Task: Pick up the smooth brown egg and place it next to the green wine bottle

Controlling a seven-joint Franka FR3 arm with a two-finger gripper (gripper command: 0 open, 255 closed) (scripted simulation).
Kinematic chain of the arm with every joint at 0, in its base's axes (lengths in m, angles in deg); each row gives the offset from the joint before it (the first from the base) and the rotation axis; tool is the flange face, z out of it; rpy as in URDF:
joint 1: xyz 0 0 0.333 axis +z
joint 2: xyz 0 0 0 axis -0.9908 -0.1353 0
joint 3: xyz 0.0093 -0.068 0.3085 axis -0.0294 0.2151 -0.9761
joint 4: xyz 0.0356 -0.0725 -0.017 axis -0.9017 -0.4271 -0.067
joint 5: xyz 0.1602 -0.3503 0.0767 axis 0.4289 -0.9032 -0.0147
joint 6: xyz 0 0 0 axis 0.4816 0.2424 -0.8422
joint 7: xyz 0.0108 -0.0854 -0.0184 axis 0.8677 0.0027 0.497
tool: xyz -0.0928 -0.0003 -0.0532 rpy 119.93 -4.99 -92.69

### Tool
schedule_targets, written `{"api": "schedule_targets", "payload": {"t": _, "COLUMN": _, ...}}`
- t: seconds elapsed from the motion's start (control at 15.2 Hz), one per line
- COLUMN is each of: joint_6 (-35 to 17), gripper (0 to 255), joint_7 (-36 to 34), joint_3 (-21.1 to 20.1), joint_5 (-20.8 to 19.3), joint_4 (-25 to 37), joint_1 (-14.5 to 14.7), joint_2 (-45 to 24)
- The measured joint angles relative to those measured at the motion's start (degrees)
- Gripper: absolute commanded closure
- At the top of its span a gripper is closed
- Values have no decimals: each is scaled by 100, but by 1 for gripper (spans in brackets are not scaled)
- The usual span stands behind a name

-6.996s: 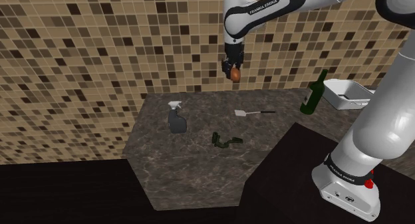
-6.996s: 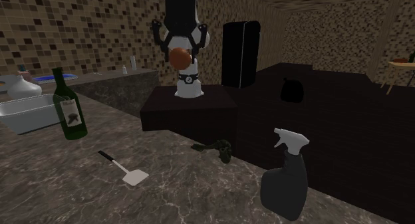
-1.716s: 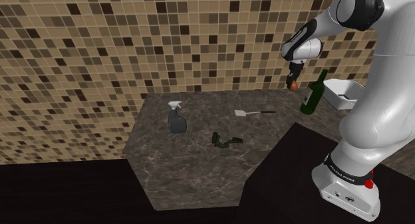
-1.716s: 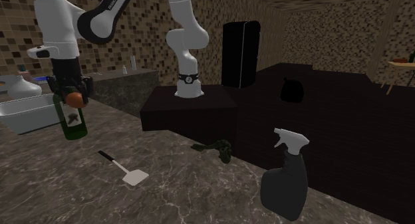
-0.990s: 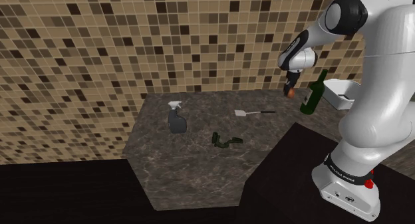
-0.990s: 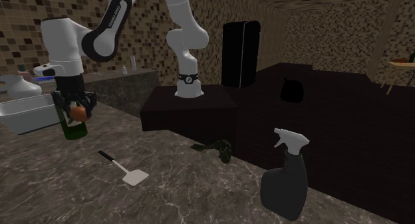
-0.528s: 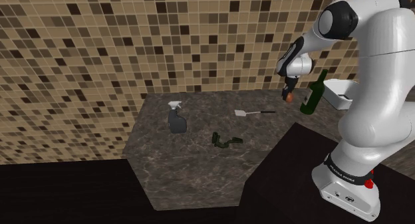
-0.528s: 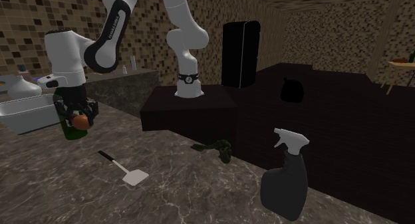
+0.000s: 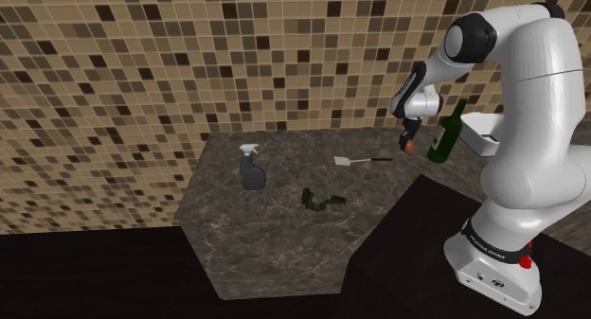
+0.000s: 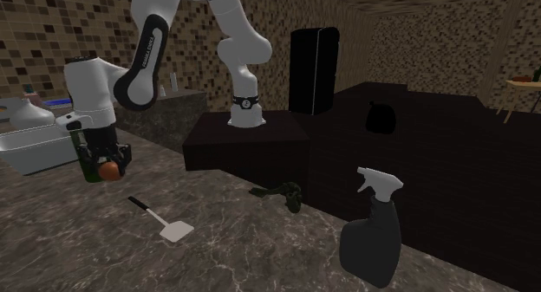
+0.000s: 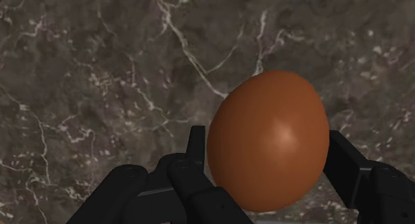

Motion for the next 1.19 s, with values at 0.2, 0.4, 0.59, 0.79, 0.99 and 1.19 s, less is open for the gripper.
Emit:
{"api": "schedule_targets", "payload": {"t": 0.2, "joint_6": -163, "gripper": 255, "joint_7": 37, "joint_3": -76, "joint_5": 60, "joint_4": 70, "joint_1": -67, "joint_2": -230}}
{"api": "schedule_targets", "payload": {"t": 0.4, "joint_6": -287, "gripper": 255, "joint_7": 43, "joint_3": -136, "joint_5": 103, "joint_4": 142, "joint_1": -102, "joint_2": -425}}
{"api": "schedule_targets", "payload": {"t": 0.59, "joint_6": -362, "gripper": 255, "joint_7": 59, "joint_3": -177, "joint_5": 130, "joint_4": 211, "joint_1": -140, "joint_2": -567}}
{"api": "schedule_targets", "payload": {"t": 0.79, "joint_6": -372, "gripper": 255, "joint_7": 62, "joint_3": -182, "joint_5": 133, "joint_4": 217, "joint_1": -145, "joint_2": -582}}
{"api": "schedule_targets", "payload": {"t": 0.99, "joint_6": -374, "gripper": 0, "joint_7": 62, "joint_3": -183, "joint_5": 133, "joint_4": 219, "joint_1": -146, "joint_2": -585}}
{"api": "schedule_targets", "payload": {"t": 1.19, "joint_6": -374, "gripper": 0, "joint_7": 62, "joint_3": -183, "joint_5": 134, "joint_4": 220, "joint_1": -146, "joint_2": -585}}
